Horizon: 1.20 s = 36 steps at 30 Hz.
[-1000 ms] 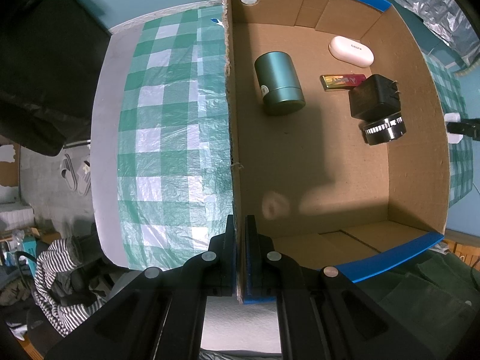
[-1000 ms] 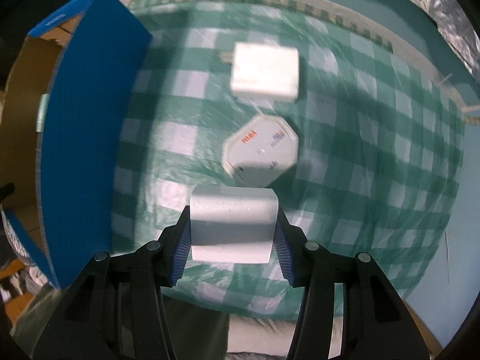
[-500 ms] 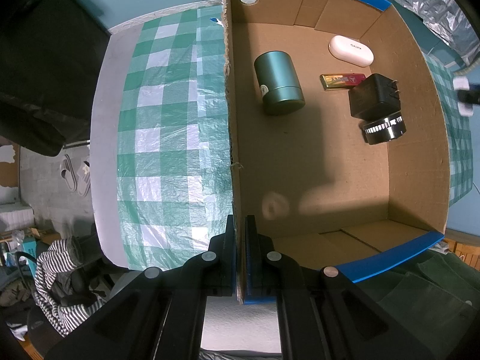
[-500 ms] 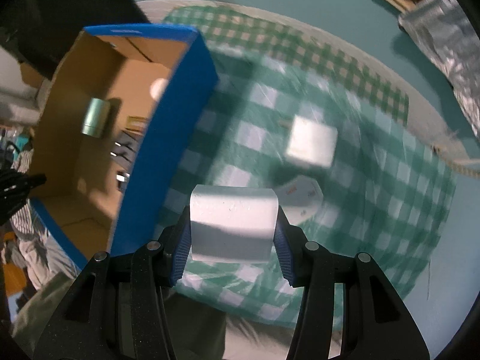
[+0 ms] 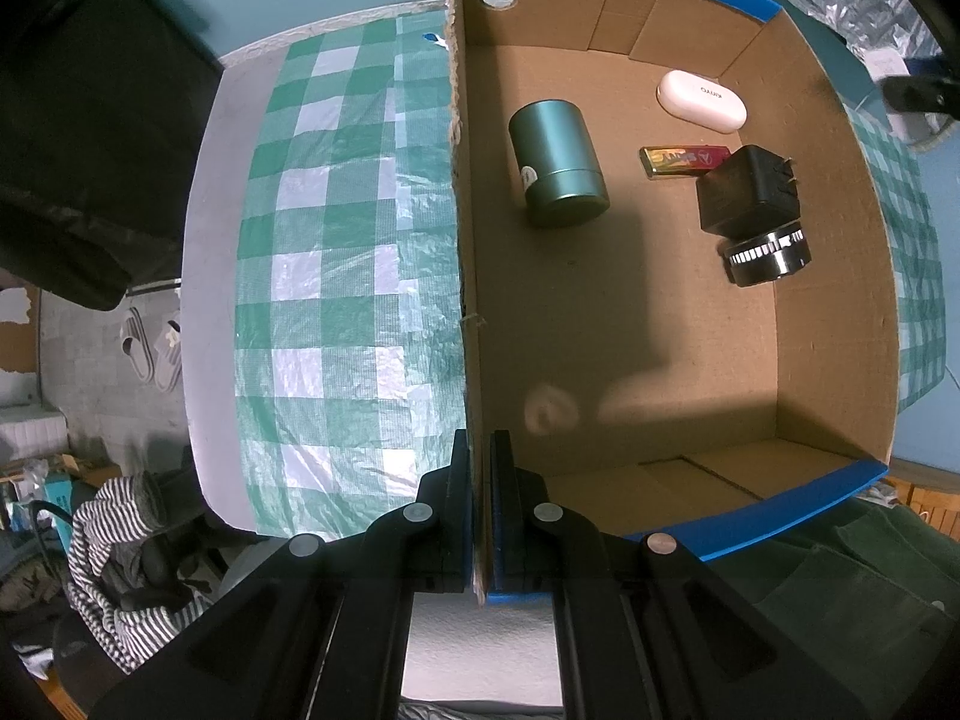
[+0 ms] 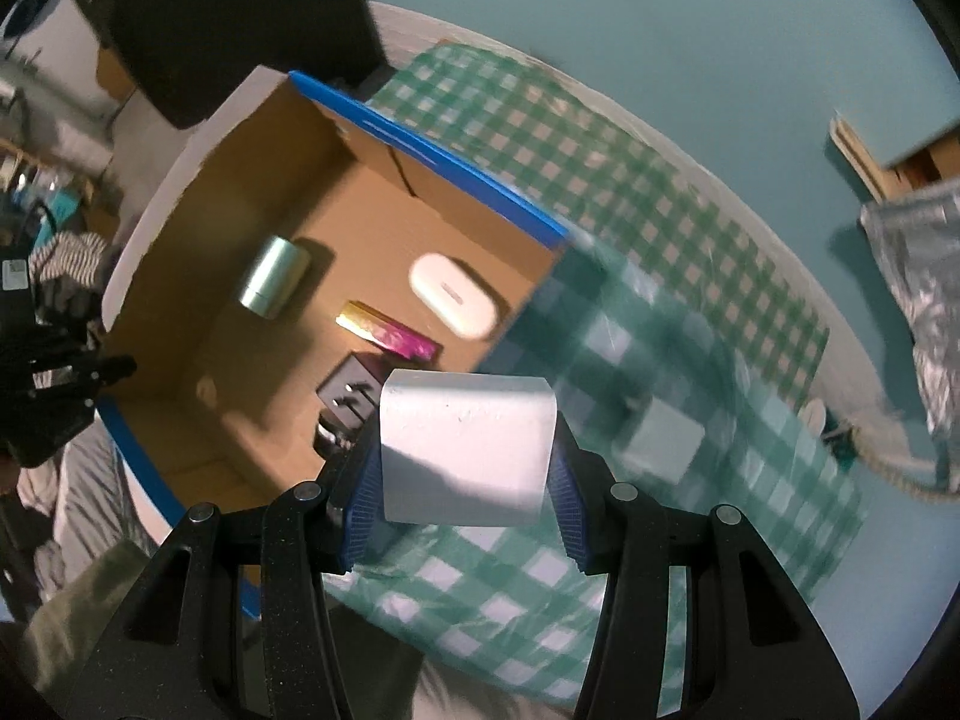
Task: Organize rigid objects
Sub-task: 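Lift the white charger and carry it toward the box, then lower the white charger into the box and open the right gripper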
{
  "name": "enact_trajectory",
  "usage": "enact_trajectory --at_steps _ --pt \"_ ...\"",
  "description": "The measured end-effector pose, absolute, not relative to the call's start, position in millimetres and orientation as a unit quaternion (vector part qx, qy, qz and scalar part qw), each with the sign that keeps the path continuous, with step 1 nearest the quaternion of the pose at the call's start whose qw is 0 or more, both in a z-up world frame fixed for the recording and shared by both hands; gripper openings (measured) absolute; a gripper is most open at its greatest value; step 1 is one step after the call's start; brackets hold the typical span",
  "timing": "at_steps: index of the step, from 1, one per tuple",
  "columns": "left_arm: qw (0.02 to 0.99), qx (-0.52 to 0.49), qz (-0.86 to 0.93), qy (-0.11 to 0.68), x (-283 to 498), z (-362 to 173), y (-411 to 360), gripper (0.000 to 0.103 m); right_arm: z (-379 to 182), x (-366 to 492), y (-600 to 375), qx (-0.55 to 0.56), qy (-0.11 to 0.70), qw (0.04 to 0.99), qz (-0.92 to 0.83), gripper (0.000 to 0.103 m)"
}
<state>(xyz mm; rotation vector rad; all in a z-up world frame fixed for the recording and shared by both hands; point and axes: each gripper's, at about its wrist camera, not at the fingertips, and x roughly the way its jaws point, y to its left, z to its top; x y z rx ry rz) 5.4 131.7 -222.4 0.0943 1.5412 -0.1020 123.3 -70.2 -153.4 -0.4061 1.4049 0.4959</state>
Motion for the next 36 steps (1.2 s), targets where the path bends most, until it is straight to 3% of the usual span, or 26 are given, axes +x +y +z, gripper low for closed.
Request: enact_trajectory --at_steps 19,36 --pt "0.716 0.040 -0.046 0.695 3.1 -221.6 133.6 0.004 -196.1 135.3 -12.1 -0.255 0.640 0.682 0.244 0.050" --pt "0.716 0.044 -0.047 0.695 1.7 -220.2 132.8 0.004 -168.2 132.7 -14.1 -0.240 0.618 0.708 0.243 0.050"
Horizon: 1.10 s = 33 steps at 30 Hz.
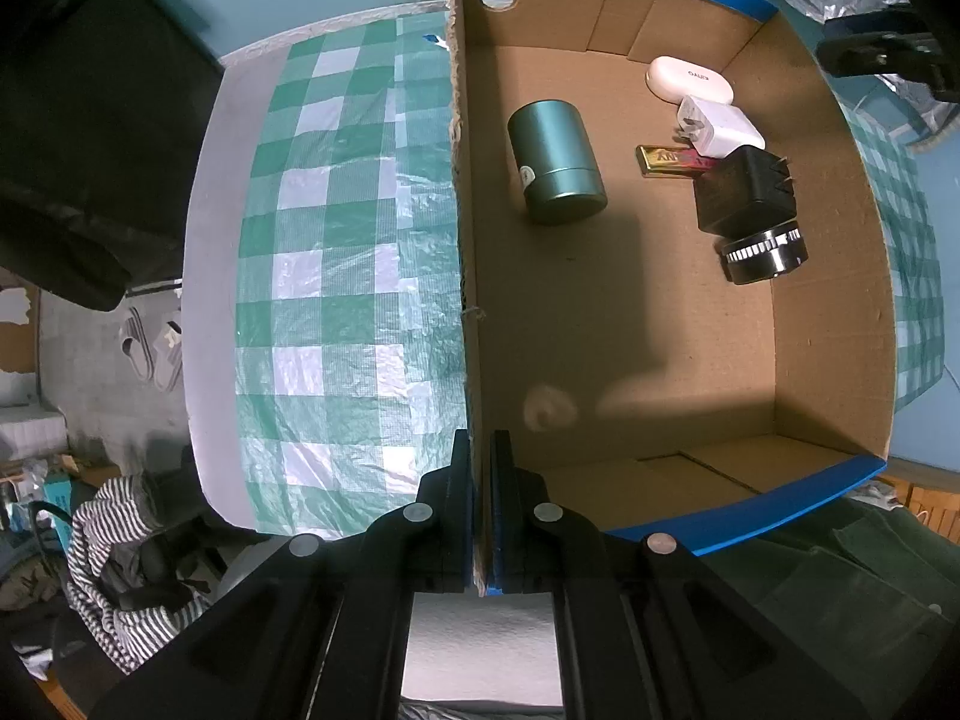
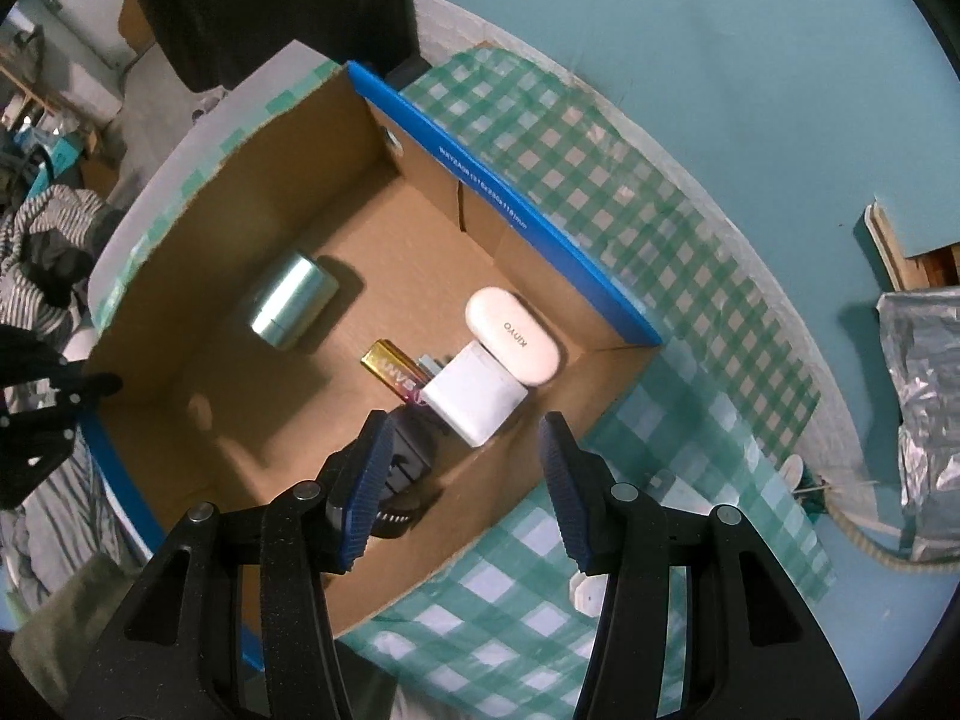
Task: Organize rigid objects
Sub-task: 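Lower the white charger into the box and open the right gripper, then move the right gripper back over the white octagonal PASA case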
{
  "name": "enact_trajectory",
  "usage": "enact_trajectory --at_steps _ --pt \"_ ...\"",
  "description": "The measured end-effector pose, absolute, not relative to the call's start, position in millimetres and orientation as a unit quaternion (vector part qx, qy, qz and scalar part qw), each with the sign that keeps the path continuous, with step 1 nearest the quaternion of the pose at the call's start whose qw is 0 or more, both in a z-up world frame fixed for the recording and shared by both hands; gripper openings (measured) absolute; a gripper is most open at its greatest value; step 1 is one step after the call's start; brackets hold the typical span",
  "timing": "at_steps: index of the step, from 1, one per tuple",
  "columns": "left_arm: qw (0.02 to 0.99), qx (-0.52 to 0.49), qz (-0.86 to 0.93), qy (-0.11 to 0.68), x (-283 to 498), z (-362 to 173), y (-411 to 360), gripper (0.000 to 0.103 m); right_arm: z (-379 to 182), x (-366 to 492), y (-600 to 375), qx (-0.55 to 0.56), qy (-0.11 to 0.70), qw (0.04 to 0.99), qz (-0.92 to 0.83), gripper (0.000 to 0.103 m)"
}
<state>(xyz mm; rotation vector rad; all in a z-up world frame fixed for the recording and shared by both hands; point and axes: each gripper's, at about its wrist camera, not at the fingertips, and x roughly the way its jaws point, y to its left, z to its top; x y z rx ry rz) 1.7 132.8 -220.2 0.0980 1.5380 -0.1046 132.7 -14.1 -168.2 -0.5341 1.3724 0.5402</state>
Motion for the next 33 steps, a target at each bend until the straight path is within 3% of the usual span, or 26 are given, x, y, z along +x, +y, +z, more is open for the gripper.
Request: enact_trajectory --at_steps 17,33 --pt "0.717 0.042 -0.047 0.694 1.9 -218.2 133.0 0.004 -139.3 118.5 -29.2 -0.222 0.607 0.723 0.245 0.050" --pt "0.717 0.043 -0.046 0.694 0.9 -216.6 133.7 0.004 -157.7 113.0 -99.7 -0.141 0.642 0.730 0.190 0.050"
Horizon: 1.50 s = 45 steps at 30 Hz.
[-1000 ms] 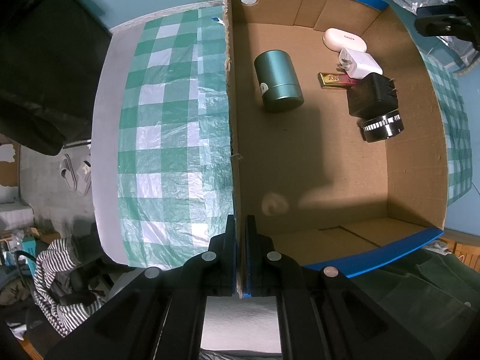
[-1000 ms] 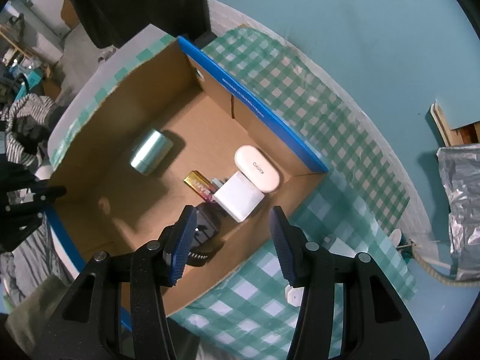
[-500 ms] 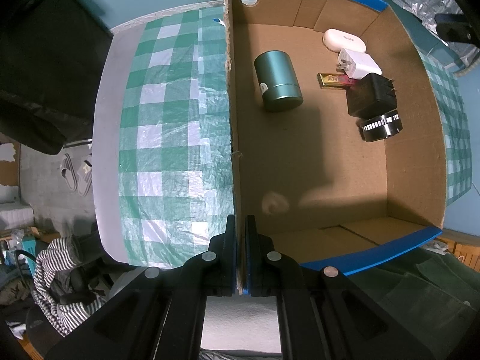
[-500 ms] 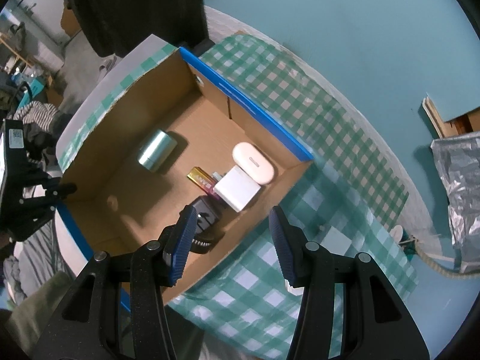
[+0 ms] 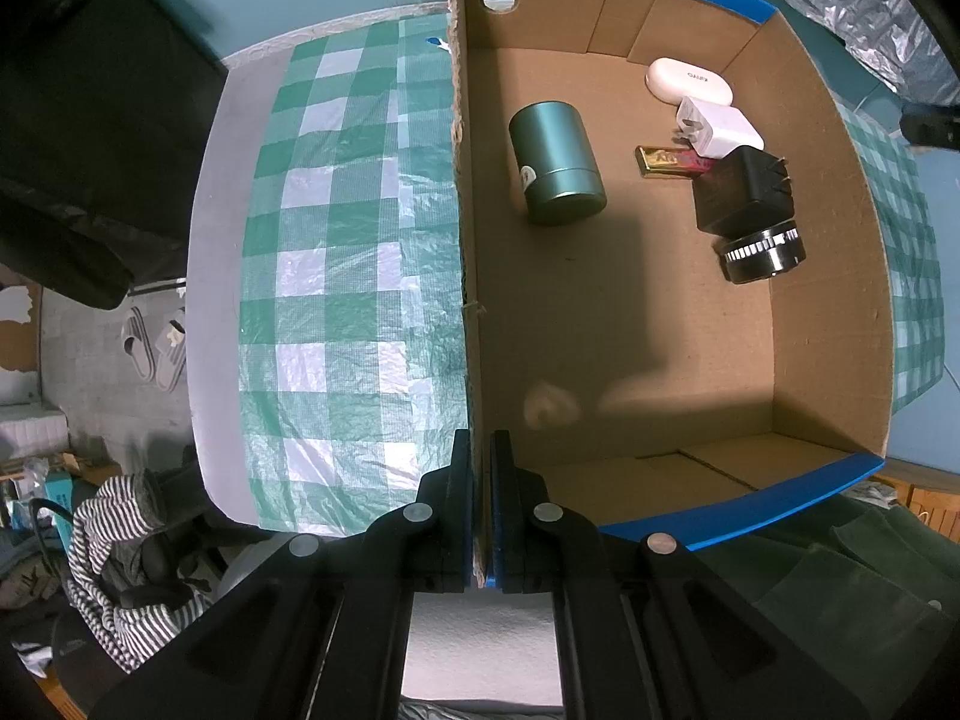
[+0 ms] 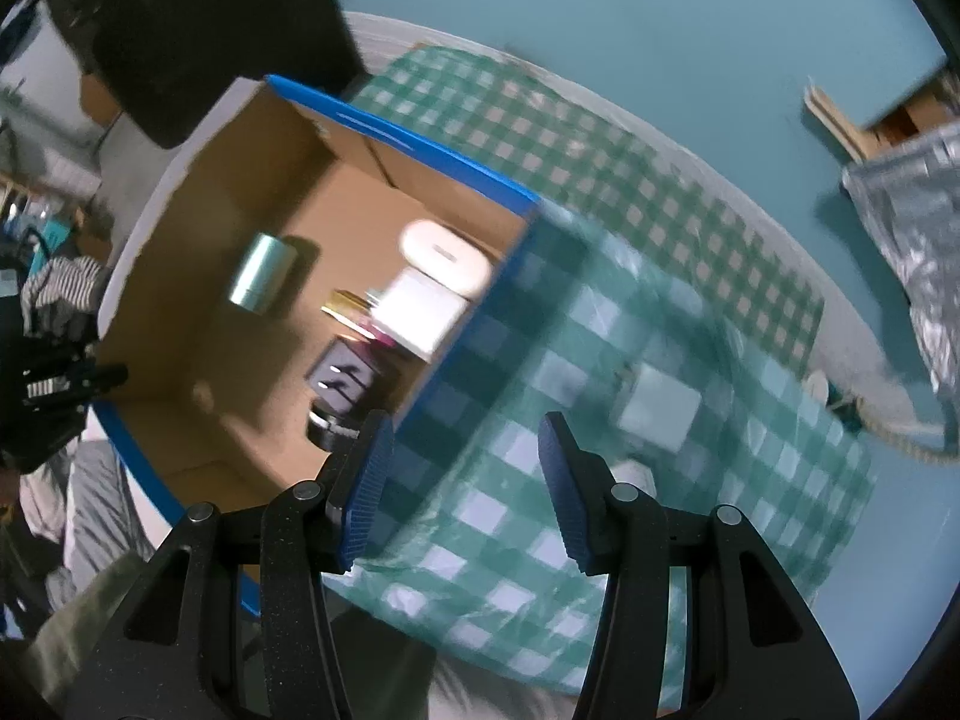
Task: Organize rigid objects
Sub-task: 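Move the right gripper back over the white octagonal PASA case, then grasp the white octagonal PASA case with the right gripper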
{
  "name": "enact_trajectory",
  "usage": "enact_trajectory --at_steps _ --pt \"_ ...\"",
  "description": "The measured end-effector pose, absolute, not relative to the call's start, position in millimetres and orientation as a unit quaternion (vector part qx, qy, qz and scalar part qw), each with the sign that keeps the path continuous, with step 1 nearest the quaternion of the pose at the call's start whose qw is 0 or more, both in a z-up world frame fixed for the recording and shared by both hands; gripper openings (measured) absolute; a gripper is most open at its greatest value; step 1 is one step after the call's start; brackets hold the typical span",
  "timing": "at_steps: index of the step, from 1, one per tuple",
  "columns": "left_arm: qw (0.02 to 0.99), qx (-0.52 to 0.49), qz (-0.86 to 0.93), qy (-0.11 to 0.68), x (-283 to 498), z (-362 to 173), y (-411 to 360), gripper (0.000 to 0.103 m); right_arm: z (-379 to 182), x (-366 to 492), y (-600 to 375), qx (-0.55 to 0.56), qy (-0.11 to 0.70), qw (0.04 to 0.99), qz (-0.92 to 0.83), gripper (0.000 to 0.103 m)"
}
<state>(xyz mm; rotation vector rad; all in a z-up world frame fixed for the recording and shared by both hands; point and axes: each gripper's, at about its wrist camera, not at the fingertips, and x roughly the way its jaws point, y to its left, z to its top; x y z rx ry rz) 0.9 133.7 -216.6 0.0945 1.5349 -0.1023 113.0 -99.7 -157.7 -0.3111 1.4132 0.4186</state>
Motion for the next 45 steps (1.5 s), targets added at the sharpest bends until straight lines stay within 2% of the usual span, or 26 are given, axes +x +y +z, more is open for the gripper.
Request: enact_trajectory --at_steps 9,13,22,32,45 --pt "0.717 0.043 -0.046 0.695 -1.1 -217.3 135.3 0.004 -182.4 114.5 -163.3 -0.081 0.673 0.724 0.127 0.056" --pt "0.716 0.044 -0.046 0.695 -1.5 -218.2 135.4 0.004 -196.4 117.9 -192.1 -0.052 0.686 0.719 0.095 0.061" --pt "0.715 0.045 -0.046 0.696 -1.1 -219.3 134.7 0.004 -238.6 123.0 -230.7 0.043 0.717 0.695 0.033 0.062" --pt "0.715 0.045 -0.045 0.697 0.6 -219.9 134.3 0.004 -274.9 130.3 -250.6 0.137 0.717 0.682 -0.047 0.064" --pt "0.715 0.042 -0.045 0.697 1.9 -221.0 134.0 0.004 -296.0 125.3 -259.5 0.173 0.716 0.664 -0.127 0.065"
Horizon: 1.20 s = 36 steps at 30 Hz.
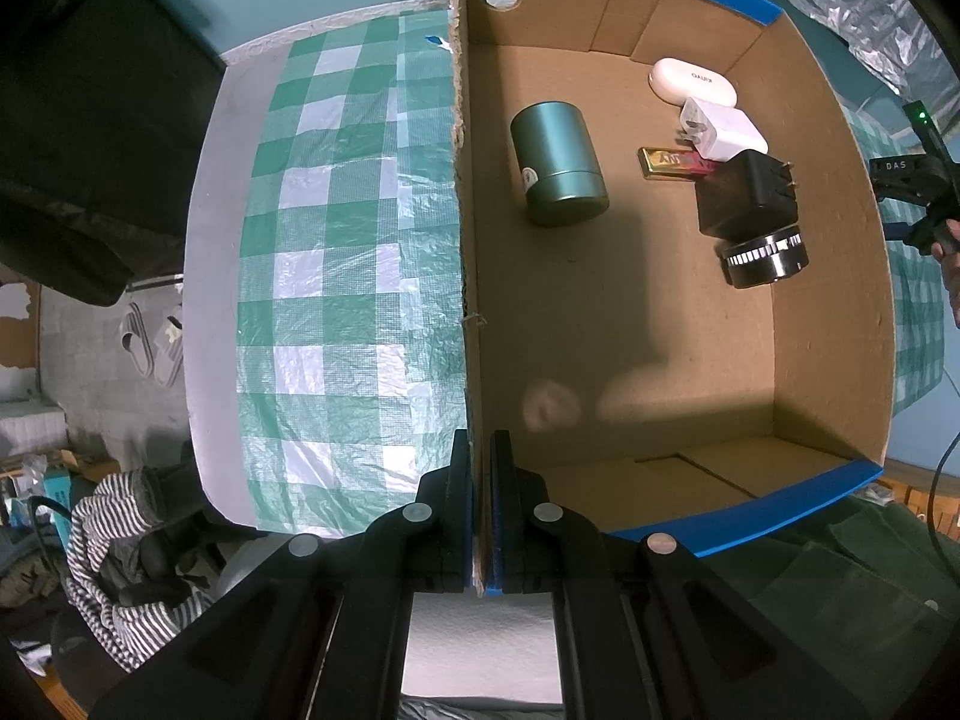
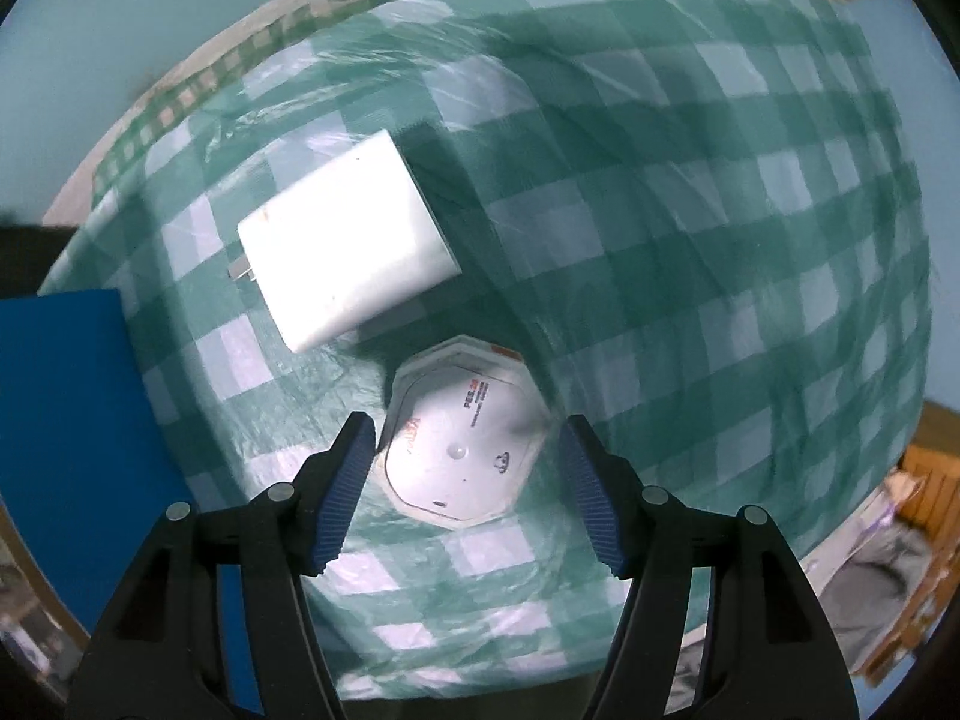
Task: Organize rigid objects
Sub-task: 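Grasp the white octagonal PASA case with the right gripper, then carry the PASA case into the box and release it beside the oval case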
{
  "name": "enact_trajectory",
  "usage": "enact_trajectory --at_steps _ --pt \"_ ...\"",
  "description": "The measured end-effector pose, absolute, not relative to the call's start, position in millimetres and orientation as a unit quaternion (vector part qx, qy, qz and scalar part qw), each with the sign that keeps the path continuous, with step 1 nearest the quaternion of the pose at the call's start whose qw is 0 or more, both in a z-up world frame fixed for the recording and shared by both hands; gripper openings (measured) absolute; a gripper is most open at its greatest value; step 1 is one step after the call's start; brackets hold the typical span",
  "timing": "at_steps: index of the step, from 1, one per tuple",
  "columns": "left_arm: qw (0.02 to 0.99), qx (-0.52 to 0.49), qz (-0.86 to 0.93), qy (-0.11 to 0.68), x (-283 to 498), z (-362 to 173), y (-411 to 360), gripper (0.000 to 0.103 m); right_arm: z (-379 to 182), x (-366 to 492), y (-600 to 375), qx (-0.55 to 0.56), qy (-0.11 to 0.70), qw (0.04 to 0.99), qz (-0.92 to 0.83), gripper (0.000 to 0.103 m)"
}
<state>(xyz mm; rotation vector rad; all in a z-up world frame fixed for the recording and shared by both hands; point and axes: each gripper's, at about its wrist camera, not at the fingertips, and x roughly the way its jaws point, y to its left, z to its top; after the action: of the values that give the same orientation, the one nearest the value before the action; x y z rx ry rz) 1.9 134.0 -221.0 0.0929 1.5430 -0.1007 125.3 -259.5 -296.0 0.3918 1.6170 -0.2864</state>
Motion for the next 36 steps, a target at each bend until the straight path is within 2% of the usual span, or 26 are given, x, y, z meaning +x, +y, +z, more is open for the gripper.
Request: enact_trajectory --at_steps 8,22,36 --pt "0.715 0.041 -0.046 0.696 2.3 -221.5 134.4 0.004 -305.7 118.0 -260.1 0.175 0.722 0.660 -0.113 0.057" --pt "0.714 0.041 -0.046 0.697 3.8 -221.9 133.9 0.004 -301.3 109.3 -238.1 0.069 0.724 0.686 -0.025 0.055" --pt "0.714 0.042 -0.046 0.697 4.7 -221.4 133.7 0.004 -272.7 104.4 -215.4 -0.007 0.718 0.694 0.044 0.054"
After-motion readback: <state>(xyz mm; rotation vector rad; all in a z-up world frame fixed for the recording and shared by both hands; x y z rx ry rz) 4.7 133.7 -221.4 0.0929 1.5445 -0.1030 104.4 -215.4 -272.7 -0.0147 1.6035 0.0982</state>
